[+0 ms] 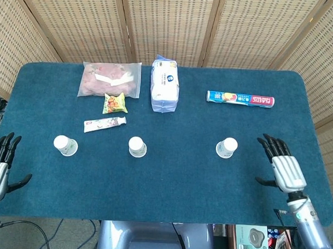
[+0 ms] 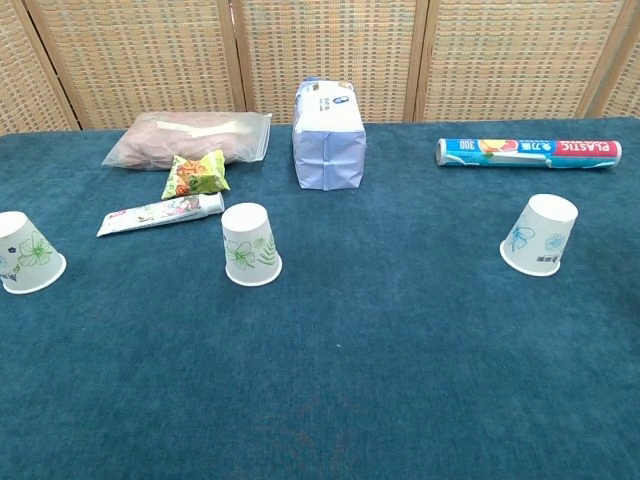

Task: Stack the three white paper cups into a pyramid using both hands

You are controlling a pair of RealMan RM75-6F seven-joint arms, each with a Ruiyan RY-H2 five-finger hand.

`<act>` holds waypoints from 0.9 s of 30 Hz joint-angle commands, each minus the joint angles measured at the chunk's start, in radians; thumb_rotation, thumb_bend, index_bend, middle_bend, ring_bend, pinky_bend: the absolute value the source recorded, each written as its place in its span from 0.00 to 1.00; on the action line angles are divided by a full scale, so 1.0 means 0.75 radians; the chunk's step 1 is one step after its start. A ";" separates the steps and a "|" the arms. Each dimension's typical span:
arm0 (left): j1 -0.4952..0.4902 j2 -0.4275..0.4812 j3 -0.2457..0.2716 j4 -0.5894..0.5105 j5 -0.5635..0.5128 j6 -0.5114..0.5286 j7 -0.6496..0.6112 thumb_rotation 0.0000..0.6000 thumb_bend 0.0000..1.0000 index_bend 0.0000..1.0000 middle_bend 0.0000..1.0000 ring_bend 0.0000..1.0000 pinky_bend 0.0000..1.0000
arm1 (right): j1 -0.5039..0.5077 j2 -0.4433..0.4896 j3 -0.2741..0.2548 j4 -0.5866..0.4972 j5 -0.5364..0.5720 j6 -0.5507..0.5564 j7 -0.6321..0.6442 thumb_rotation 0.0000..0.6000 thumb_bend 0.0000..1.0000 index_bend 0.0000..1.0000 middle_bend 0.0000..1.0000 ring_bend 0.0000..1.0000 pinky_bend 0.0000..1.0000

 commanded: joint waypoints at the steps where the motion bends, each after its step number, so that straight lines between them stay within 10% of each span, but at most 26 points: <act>1: -0.013 -0.012 -0.009 0.004 -0.028 -0.028 0.021 1.00 0.20 0.00 0.00 0.00 0.00 | 0.161 -0.073 0.060 0.137 0.096 -0.211 0.092 1.00 0.00 0.00 0.07 0.00 0.08; 12: -0.026 -0.010 -0.024 0.003 -0.072 -0.059 0.016 1.00 0.20 0.00 0.00 0.00 0.00 | 0.364 -0.227 0.080 0.319 0.359 -0.522 -0.137 1.00 0.06 0.12 0.23 0.14 0.23; 27: -0.024 0.002 -0.029 -0.004 -0.078 -0.047 0.000 1.00 0.20 0.00 0.00 0.00 0.00 | 0.446 -0.401 0.076 0.481 0.472 -0.487 -0.306 1.00 0.30 0.44 0.52 0.43 0.55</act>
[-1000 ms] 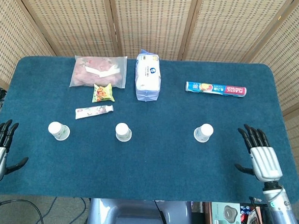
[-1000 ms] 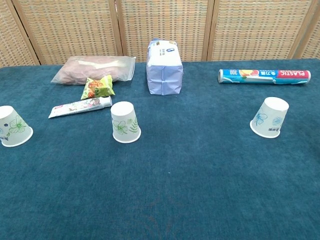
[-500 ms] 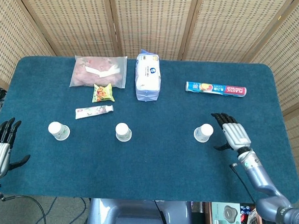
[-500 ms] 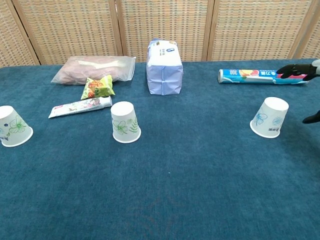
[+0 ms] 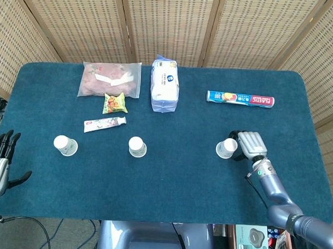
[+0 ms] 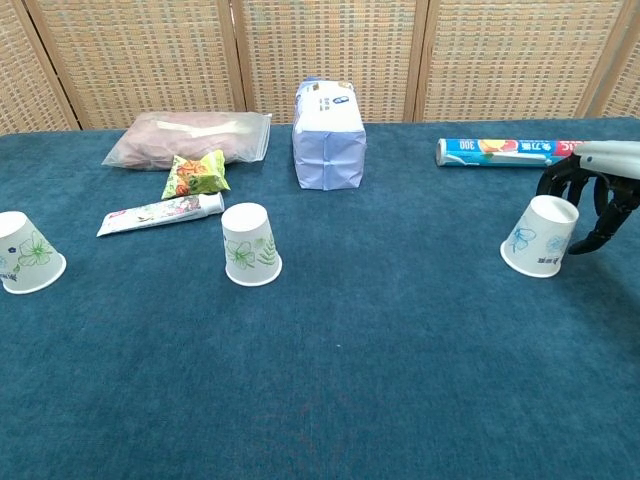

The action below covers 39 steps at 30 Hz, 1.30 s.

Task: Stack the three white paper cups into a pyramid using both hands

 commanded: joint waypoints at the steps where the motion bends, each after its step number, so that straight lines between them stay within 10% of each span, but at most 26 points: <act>1: 0.001 0.002 0.001 -0.001 0.002 0.003 -0.003 1.00 0.20 0.00 0.00 0.00 0.00 | 0.008 -0.026 -0.005 0.013 0.008 0.019 -0.018 1.00 0.32 0.45 0.53 0.44 0.56; 21: -0.007 0.014 0.014 -0.001 0.037 0.002 -0.015 1.00 0.20 0.00 0.00 0.00 0.00 | 0.253 -0.081 0.111 -0.354 0.077 0.073 -0.350 1.00 0.36 0.48 0.56 0.48 0.61; 39: -0.018 0.048 0.006 0.006 0.013 -0.030 -0.102 1.00 0.20 0.00 0.00 0.00 0.00 | 0.577 -0.408 0.145 -0.221 0.469 0.164 -0.777 1.00 0.36 0.48 0.56 0.48 0.60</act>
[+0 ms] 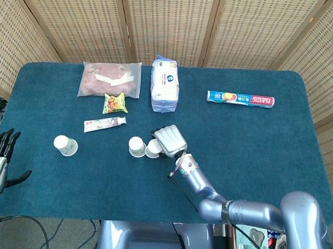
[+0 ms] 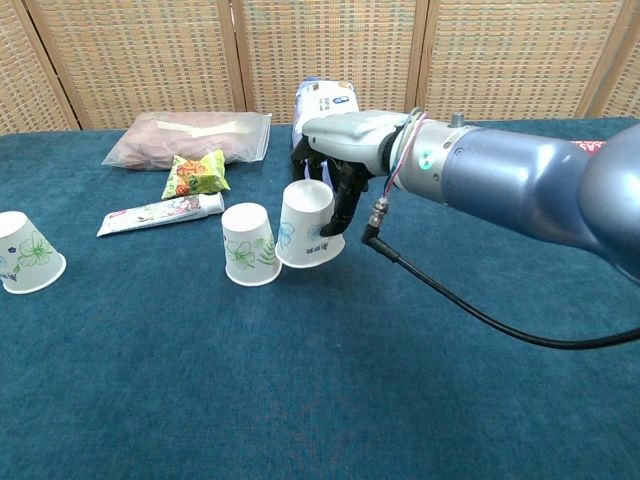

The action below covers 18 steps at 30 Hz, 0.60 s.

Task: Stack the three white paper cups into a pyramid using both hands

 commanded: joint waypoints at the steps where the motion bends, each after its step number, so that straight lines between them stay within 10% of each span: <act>1: -0.003 0.006 -0.001 0.001 -0.006 -0.009 -0.012 1.00 0.20 0.00 0.00 0.00 0.00 | 0.028 -0.036 -0.002 0.051 0.026 0.009 -0.026 1.00 0.36 0.48 0.56 0.48 0.61; 13: -0.015 0.012 -0.001 0.007 -0.018 -0.034 -0.028 1.00 0.20 0.00 0.00 0.00 0.00 | 0.076 -0.105 -0.036 0.201 0.072 -0.009 -0.041 1.00 0.36 0.48 0.55 0.48 0.61; 18: -0.016 0.013 -0.002 0.007 -0.024 -0.036 -0.029 1.00 0.20 0.00 0.00 0.00 0.00 | 0.080 -0.082 -0.038 0.176 0.105 -0.049 -0.024 1.00 0.16 0.38 0.40 0.40 0.55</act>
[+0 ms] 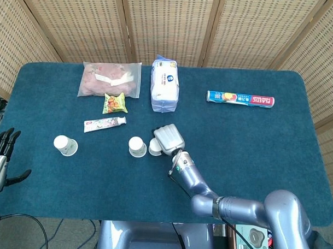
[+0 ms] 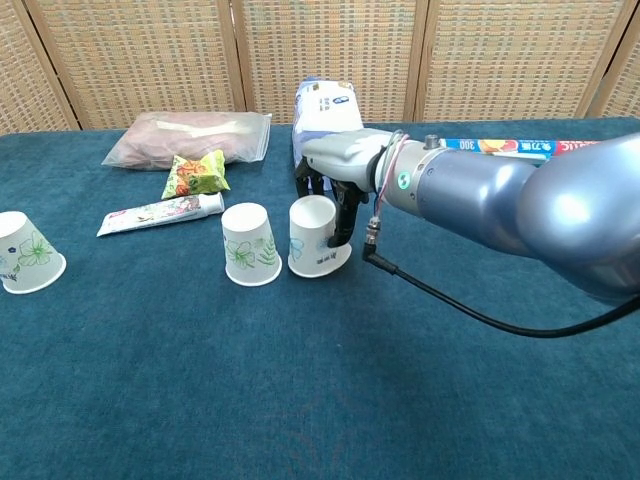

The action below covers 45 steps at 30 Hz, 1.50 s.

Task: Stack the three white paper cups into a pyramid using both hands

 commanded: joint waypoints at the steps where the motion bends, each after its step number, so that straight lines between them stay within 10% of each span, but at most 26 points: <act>1: -0.001 0.000 0.000 0.002 -0.002 -0.002 0.001 1.00 0.20 0.00 0.00 0.00 0.00 | 0.003 0.019 -0.001 -0.023 0.017 -0.021 0.011 1.00 0.11 0.32 0.36 0.37 0.50; 5: -0.003 -0.001 0.000 0.003 -0.002 -0.004 0.000 1.00 0.20 0.00 0.00 0.00 0.00 | -0.006 0.060 0.000 -0.084 0.030 -0.038 0.048 1.00 0.01 0.07 0.11 0.15 0.23; 10: -0.003 0.001 0.002 0.003 -0.002 -0.004 -0.006 1.00 0.20 0.00 0.00 0.00 0.00 | -0.072 0.187 -0.027 -0.263 -0.077 0.059 0.089 1.00 0.00 0.00 0.00 0.00 0.00; 17: -0.016 0.013 0.008 0.006 0.019 -0.020 -0.037 1.00 0.20 0.00 0.00 0.00 0.00 | -0.318 0.447 -0.214 -0.415 -0.526 0.308 0.267 1.00 0.00 0.00 0.00 0.00 0.00; 26: -0.127 0.002 -0.002 0.081 0.090 -0.132 -0.046 1.00 0.20 0.00 0.00 0.00 0.00 | -0.694 0.641 -0.474 -0.225 -1.000 0.736 0.654 1.00 0.00 0.00 0.00 0.00 0.00; 45: -0.300 -0.174 -0.052 0.351 -0.107 -0.430 -0.033 1.00 0.20 0.12 0.17 0.12 0.20 | -1.069 0.647 -0.529 -0.158 -1.235 1.097 0.850 1.00 0.00 0.03 0.04 0.00 0.00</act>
